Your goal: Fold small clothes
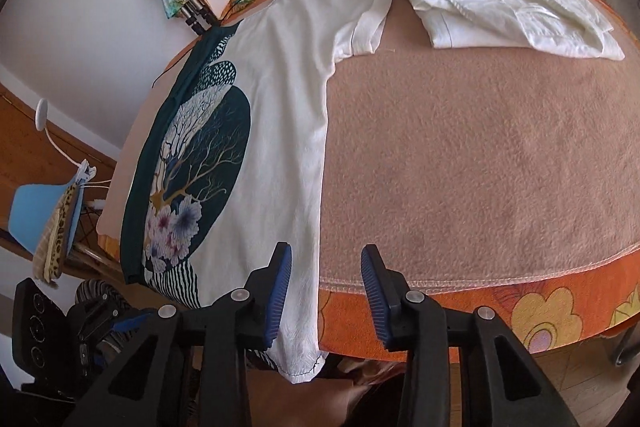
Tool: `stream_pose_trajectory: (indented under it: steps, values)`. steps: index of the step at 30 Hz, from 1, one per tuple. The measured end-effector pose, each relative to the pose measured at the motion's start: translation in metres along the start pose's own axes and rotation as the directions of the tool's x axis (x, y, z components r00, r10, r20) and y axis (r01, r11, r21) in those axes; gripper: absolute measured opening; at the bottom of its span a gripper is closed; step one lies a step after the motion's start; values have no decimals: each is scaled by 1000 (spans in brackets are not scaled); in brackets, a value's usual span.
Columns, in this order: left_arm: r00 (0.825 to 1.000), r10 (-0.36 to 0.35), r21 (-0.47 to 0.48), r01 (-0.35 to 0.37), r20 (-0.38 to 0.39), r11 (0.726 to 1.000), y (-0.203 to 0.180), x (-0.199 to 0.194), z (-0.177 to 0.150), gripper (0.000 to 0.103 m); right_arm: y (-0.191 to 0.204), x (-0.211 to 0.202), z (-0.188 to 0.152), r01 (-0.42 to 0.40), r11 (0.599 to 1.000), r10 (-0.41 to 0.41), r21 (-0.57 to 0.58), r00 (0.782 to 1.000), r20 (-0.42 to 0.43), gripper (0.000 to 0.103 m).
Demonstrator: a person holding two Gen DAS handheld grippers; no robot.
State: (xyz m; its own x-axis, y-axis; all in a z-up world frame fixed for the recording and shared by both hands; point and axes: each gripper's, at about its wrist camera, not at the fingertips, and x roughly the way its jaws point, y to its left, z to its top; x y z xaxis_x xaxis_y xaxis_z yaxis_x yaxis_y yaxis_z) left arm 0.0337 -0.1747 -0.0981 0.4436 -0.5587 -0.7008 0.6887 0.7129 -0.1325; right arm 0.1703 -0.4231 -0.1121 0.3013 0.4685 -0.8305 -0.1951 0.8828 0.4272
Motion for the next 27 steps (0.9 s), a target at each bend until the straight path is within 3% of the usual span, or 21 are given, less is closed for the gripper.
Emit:
stream_pose_trajectory:
  steps: [2, 10, 12, 14, 24, 27]
  values:
    - [1000, 2, 14, -2, 5, 1000, -4, 2, 2, 54, 0, 12, -6, -21, 1000, 21, 3, 999, -29, 37]
    - [1000, 12, 61, -12, 1, 998, -12, 19, 7, 55, 16, 21, -16, -67, 997, 65, -35, 996, -58, 32]
    - [1000, 11, 74, -11, 0, 997, -17, 22, 8, 61, 20, 23, -19, -69, 997, 65, -45, 995, -79, 8]
    - [1000, 4, 91, -4, 1, 996, -22, 25, 9, 63, 20, 24, -20, -101, 995, 99, -12, 991, -93, 3]
    - [996, 86, 191, -88, 19, 978, -45, 53, 17, 64, 34, 6, 5, -200, 979, 201, 36, 979, -27, 1]
    - [996, 89, 178, -87, 0, 980, -45, 62, 14, 64, 38, 7, 8, -148, 989, 148, -3, 989, -22, 2]
